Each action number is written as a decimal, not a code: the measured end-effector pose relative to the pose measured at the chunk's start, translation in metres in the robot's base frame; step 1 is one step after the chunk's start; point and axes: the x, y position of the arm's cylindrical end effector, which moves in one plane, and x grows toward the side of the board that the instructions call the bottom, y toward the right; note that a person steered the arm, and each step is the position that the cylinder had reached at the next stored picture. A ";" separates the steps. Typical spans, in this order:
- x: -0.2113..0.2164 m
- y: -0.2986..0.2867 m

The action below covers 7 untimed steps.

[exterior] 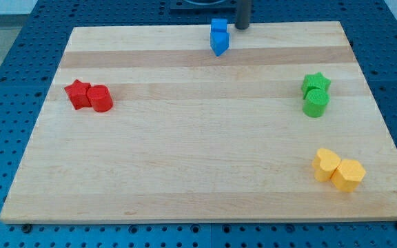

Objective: Drag the blue blocks towards the red blocks

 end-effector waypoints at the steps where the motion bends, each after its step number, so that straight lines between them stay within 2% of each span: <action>1: 0.000 -0.014; 7: -0.001 -0.028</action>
